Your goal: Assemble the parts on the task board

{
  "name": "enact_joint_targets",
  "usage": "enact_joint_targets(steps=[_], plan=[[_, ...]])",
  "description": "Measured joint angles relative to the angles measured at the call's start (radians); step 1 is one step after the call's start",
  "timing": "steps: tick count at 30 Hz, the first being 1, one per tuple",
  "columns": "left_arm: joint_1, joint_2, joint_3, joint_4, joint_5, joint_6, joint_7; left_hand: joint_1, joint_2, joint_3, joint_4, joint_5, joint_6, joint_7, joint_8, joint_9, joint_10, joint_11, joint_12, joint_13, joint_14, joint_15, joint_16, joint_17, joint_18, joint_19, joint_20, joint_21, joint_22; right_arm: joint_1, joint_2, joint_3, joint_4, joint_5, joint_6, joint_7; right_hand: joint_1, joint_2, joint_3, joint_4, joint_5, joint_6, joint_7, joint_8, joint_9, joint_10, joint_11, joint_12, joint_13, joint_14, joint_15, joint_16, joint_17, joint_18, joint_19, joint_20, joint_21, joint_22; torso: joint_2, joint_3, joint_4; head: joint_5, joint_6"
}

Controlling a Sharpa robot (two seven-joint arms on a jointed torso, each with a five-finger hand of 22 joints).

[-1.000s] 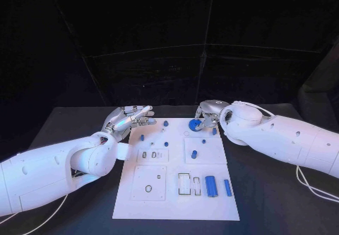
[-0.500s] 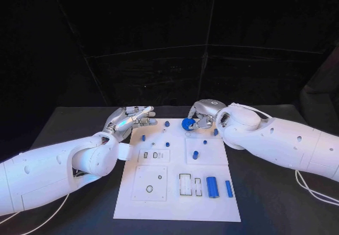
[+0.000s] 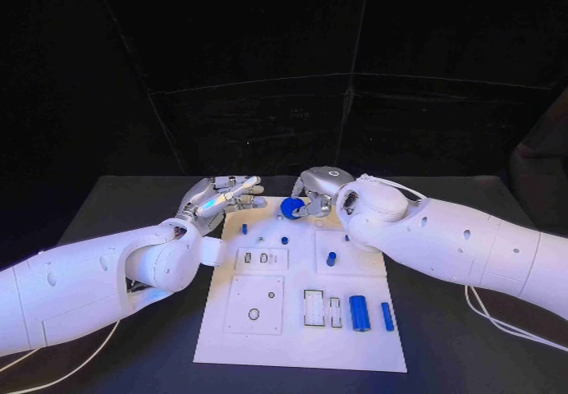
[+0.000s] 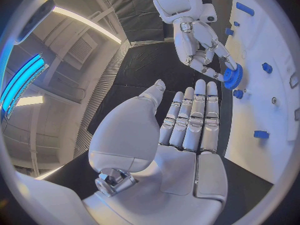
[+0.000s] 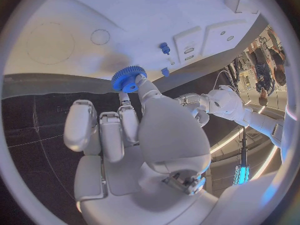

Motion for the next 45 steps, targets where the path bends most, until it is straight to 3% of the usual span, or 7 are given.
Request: enact_joint_targets(steps=[11,21,27,31,45], plan=[[0.000,0.001,0.000,-0.002,0.000,0.000,0.000,0.000,0.000,0.000,0.000,0.000,0.000,0.000,0.000,0.000,0.000,0.000,0.000,0.000,0.000,0.000,0.000,0.000,0.000,0.000,0.000,0.000,0.000,-0.014,0.064,-0.005,-0.049,-0.013,0.007,-0.001,-0.008,-0.008,0.013,0.006,-0.001,0.000,0.000,0.000,-0.001,0.000,0.000,-0.010,0.001,0.000,0.000,0.000,0.000,0.000,0.000,0.000,0.000,0.000,0.000,0.0014,-0.0016,0.008,-0.005],[0.000,0.002,0.000,-0.004,0.000,0.000,0.000,0.000,0.000,0.000,0.000,0.000,0.000,0.000,0.000,0.000,0.000,0.000,0.000,0.000,0.000,0.000,0.000,0.001,0.000,0.000,0.000,0.000,0.000,-0.017,0.089,-0.005,-0.070,-0.019,0.012,0.000,-0.042,-0.043,0.028,0.013,-0.036,-0.021,0.005,-0.027,0.001,-0.011,0.011,-0.032,0.000,0.000,0.000,0.000,0.000,0.000,0.004,0.004,0.000,0.000,0.000,0.0022,-0.0032,0.010,-0.007],[0.000,0.002,0.000,-0.005,0.000,0.000,0.000,0.000,0.000,0.000,0.000,0.000,0.000,0.000,0.000,0.000,0.000,0.000,0.000,0.000,0.000,0.000,0.000,0.001,0.000,0.000,0.000,0.000,0.000,-0.018,0.093,-0.005,-0.078,-0.021,0.021,0.002,-0.120,-0.075,-0.008,0.060,-0.065,-0.058,0.015,-0.059,0.001,-0.022,0.022,-0.061,-0.003,0.000,0.008,0.004,0.000,0.000,0.004,0.011,0.000,-0.001,0.000,0.0023,-0.0036,0.010,-0.009],[0.000,0.002,0.000,-0.006,0.000,0.000,0.000,0.000,0.000,0.000,0.000,0.000,0.000,0.000,0.000,0.000,0.000,0.000,0.000,0.000,0.000,0.000,0.000,0.001,0.000,0.000,0.000,0.000,0.000,-0.018,0.094,-0.005,-0.080,-0.021,0.027,0.003,-0.170,-0.102,-0.051,0.103,-0.061,-0.083,0.028,-0.082,0.001,-0.031,0.031,-0.068,-0.008,0.000,0.015,0.008,0.001,0.000,0.002,0.020,0.000,-0.003,0.000,0.0023,-0.0041,0.010,-0.010],[0.000,0.002,0.000,-0.006,0.000,0.000,0.000,0.004,0.004,0.000,0.000,0.000,0.000,0.000,0.000,0.000,0.000,0.000,0.000,0.000,0.000,0.000,-0.004,0.000,0.000,0.000,0.000,-0.004,-0.001,-0.017,0.093,-0.005,-0.081,-0.021,0.037,0.008,-0.182,-0.096,-0.082,0.134,-0.044,-0.090,0.029,-0.082,0.001,-0.034,0.034,-0.068,-0.003,0.000,0.022,0.008,0.001,0.000,0.005,0.024,0.000,0.002,0.000,0.0025,-0.0041,0.010,-0.014]])
